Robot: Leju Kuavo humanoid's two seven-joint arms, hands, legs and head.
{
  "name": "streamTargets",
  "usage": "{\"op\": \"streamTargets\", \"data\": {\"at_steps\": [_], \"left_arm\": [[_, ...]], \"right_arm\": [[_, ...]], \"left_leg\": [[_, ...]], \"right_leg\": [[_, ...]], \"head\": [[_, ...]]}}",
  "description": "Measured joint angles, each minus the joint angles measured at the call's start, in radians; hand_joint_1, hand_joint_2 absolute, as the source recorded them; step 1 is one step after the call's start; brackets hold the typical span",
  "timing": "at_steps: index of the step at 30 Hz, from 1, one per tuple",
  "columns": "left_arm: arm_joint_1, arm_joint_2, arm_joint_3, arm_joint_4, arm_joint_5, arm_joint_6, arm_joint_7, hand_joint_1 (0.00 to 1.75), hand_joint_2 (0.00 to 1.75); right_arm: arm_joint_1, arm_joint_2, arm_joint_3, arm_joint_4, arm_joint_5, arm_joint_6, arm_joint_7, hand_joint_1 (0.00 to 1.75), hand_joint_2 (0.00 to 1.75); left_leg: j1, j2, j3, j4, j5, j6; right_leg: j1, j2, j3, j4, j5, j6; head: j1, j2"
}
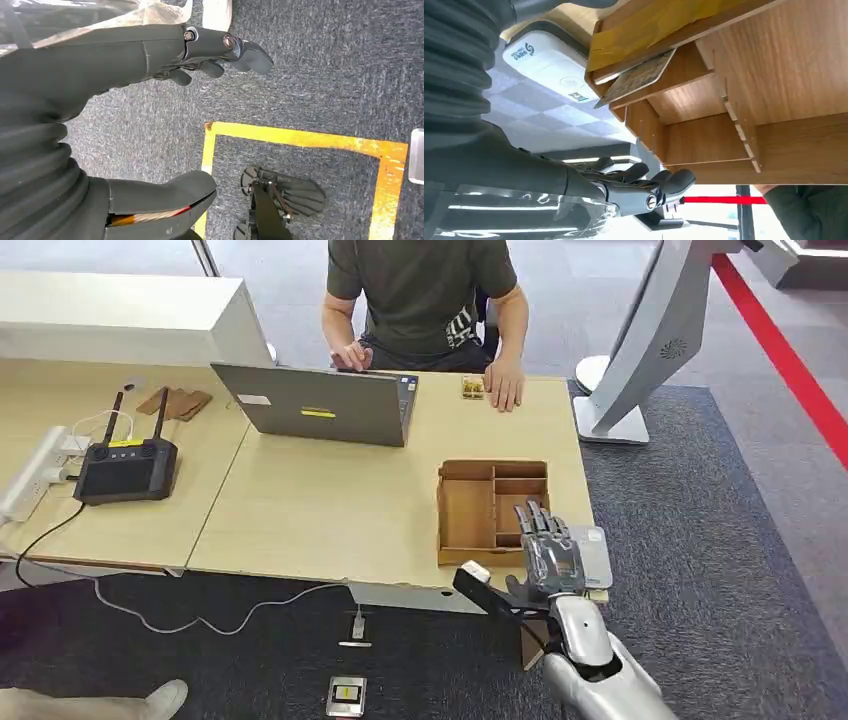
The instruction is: Pass the card to the sensor for recognition and then transmit it.
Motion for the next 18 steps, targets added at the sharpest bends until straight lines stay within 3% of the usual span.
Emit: {"op": "streamTargets", "data": {"at_steps": [18], "left_arm": [[-0.004,-0.002,0.0,-0.002,-0.027,0.0,0.012,0.0,1.75]], "right_arm": [[-0.029,0.022,-0.002,0.046,0.009,0.027,0.012,0.0,1.75]], "left_leg": [[0.0,0.0,0.0,0.0,0.0,0.0]], "right_leg": [[0.0,0.0,0.0,0.0,0.0,0.0]], "head": [[0.0,0.0]]}}
